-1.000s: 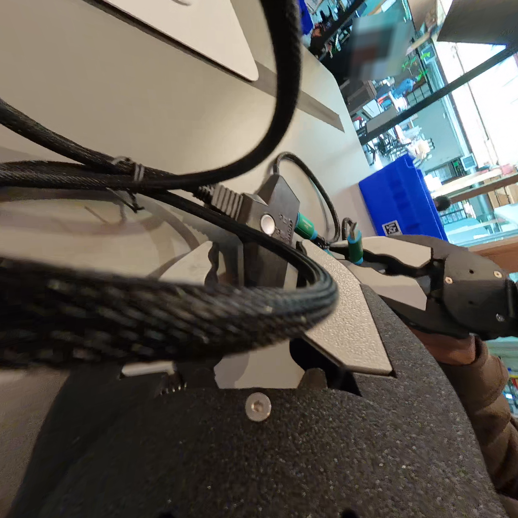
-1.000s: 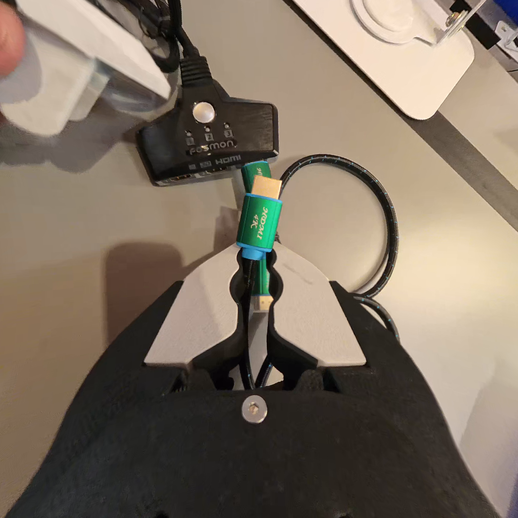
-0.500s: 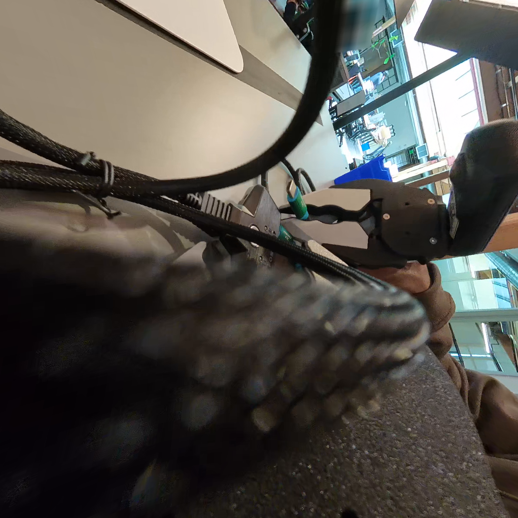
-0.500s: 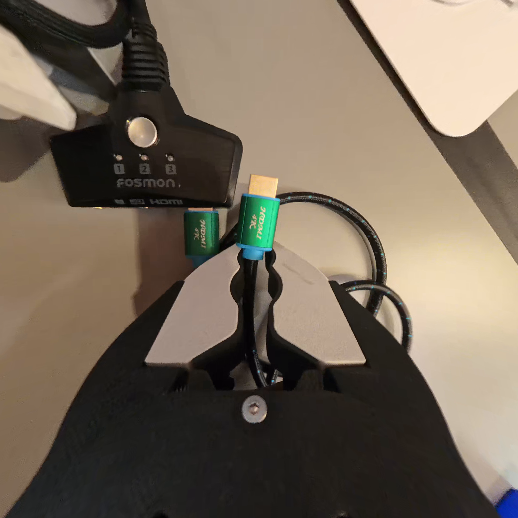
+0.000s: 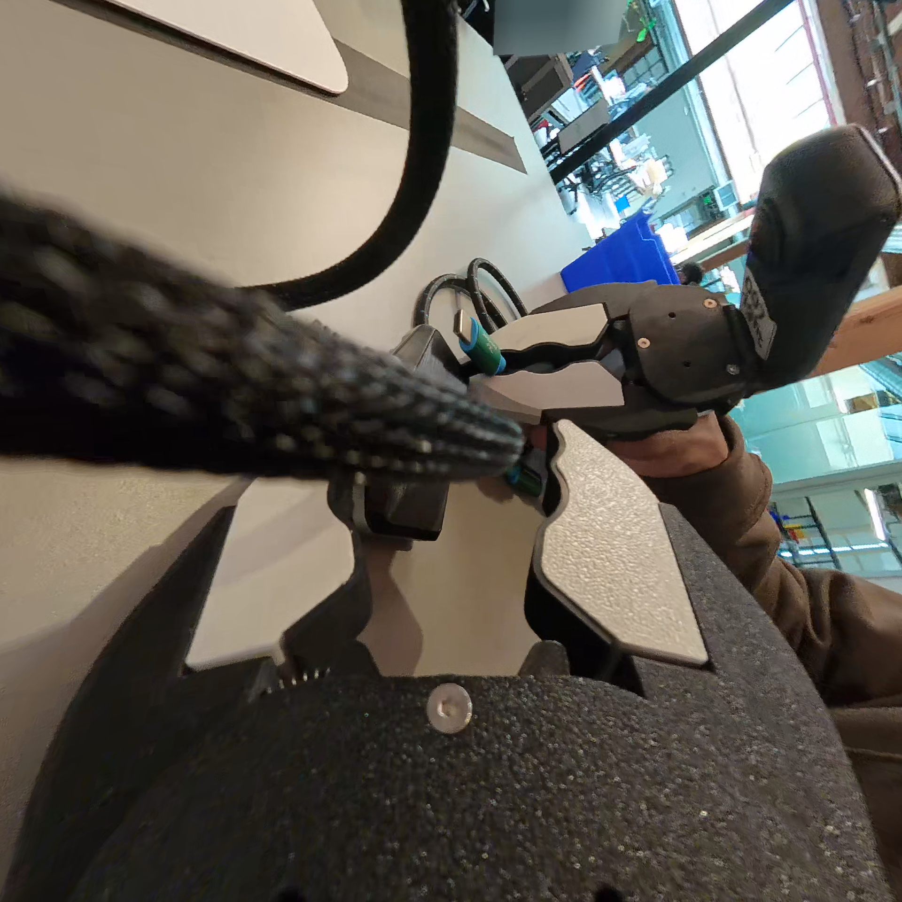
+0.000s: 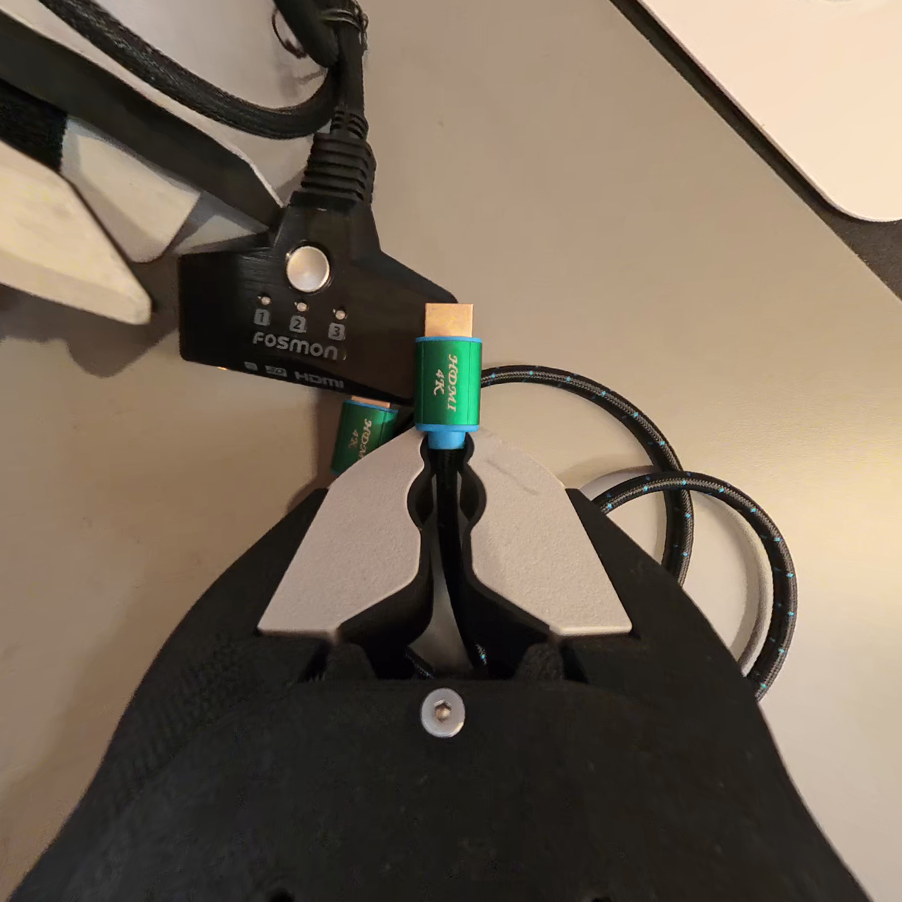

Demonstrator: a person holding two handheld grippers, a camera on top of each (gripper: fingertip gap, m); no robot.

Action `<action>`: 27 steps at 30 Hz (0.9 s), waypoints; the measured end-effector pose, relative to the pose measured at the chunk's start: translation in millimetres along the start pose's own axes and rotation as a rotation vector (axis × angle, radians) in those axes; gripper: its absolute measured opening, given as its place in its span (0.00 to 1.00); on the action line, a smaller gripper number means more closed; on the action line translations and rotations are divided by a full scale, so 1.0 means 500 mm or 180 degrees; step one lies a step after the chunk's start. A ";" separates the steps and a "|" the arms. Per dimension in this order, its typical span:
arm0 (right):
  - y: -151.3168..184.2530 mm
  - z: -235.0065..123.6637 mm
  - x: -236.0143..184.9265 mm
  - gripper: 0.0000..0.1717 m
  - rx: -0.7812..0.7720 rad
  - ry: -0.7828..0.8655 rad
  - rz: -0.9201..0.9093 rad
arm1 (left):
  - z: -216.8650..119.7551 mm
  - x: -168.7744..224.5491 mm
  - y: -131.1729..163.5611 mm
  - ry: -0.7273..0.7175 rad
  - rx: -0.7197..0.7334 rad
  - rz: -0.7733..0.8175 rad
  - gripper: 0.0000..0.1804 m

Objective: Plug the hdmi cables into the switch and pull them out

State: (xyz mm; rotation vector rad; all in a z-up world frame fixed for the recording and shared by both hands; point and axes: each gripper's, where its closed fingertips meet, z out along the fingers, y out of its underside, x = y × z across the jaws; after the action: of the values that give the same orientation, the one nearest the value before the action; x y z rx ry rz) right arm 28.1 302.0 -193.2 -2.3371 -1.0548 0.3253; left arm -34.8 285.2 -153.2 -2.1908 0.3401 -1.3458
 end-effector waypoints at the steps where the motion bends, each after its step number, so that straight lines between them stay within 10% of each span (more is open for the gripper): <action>1: 0.002 -0.001 -0.001 0.03 -0.0003 -0.0041 0.0009 | -0.003 0.003 0.000 0.0102 0.0010 -0.0044 0.43; 12: 0.011 -0.008 -0.008 0.03 0.0089 -0.0373 0.0199 | -0.027 0.018 -0.016 0.0901 0.0129 -0.0819 0.38; 27: -0.001 0.001 -0.008 0.03 0.0045 -0.0002 0.0138 | 0.007 -0.041 -0.035 -0.0539 0.0337 -0.0281 0.39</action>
State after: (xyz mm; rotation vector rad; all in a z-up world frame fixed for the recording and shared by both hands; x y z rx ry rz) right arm 24.8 299.5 -193.3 -2.3500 -1.0001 0.3487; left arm -42.3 310.2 -159.8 -2.2337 0.1074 -1.1848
